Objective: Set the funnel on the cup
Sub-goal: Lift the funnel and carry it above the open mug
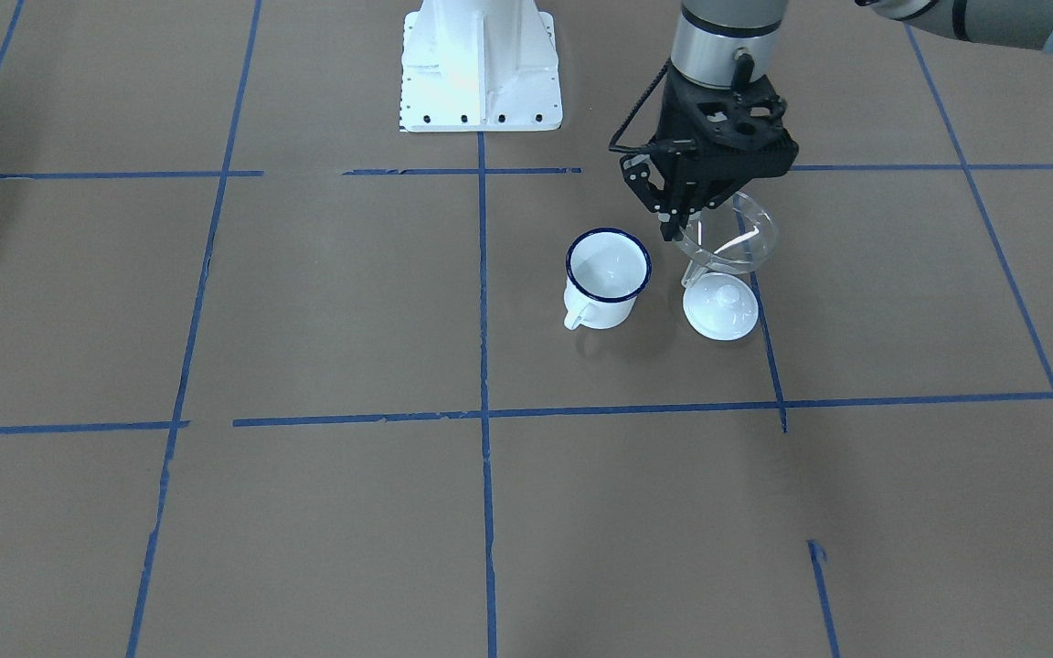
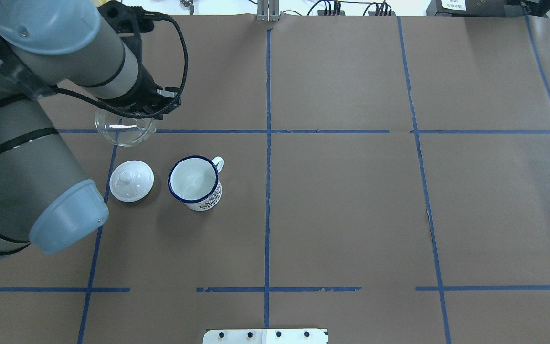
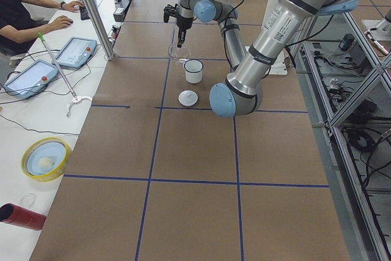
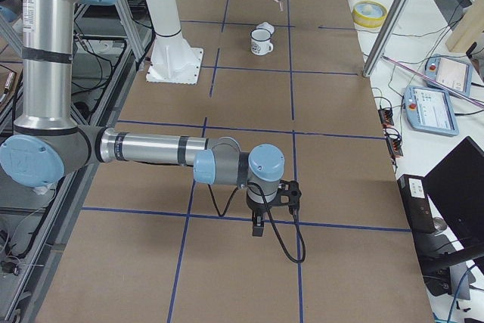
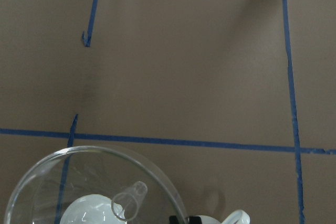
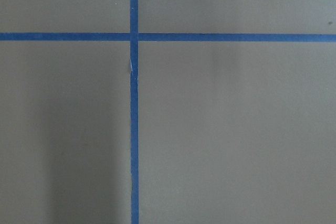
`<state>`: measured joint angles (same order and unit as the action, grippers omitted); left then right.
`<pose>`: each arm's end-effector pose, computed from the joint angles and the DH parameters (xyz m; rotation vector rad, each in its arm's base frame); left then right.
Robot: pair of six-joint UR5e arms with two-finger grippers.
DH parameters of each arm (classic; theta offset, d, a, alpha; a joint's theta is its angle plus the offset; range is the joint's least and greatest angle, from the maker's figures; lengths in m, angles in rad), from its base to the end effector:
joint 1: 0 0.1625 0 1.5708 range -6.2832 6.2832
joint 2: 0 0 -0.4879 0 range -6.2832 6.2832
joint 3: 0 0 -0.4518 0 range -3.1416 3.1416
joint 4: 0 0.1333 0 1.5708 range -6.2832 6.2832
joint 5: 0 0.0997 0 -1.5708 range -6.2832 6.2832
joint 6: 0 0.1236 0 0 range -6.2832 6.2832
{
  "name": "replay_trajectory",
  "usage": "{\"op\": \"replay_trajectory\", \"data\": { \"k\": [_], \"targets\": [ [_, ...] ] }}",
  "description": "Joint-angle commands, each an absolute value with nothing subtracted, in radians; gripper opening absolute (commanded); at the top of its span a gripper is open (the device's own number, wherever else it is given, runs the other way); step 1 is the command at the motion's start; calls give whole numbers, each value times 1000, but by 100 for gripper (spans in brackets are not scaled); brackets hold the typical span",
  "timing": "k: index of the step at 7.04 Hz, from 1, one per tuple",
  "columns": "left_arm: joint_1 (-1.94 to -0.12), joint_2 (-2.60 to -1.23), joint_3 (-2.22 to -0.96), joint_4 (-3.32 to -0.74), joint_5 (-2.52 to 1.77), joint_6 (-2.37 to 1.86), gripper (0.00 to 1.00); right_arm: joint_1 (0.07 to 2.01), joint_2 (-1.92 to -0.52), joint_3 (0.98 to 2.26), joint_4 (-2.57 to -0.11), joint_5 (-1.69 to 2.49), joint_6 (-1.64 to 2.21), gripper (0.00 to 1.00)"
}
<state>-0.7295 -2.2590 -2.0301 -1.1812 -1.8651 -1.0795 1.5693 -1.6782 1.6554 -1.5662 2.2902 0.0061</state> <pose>0.4190 -0.5053 0.1448 0.2018 0.7770 -0.1138 0.0511 -0.4974 0.7527 -0.0201 -0.7193 0.0109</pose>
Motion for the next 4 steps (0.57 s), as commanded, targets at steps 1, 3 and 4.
{"op": "replay_trajectory", "data": {
  "k": [1,3,4],
  "targets": [
    [-671,-2319,-2025,-1073,-1864,-1075,0,1569,-1678,1657,-1566,2290,6,100],
    [-637,-2420,-1955,-953,-1847,-1016,0,1569,-1678,1657,-1566,2290,6,100],
    [-637,-2456,-1915,-922,-1847,-958,0,1569,-1678,1657,-1566,2290,6,100]
  ]
}}
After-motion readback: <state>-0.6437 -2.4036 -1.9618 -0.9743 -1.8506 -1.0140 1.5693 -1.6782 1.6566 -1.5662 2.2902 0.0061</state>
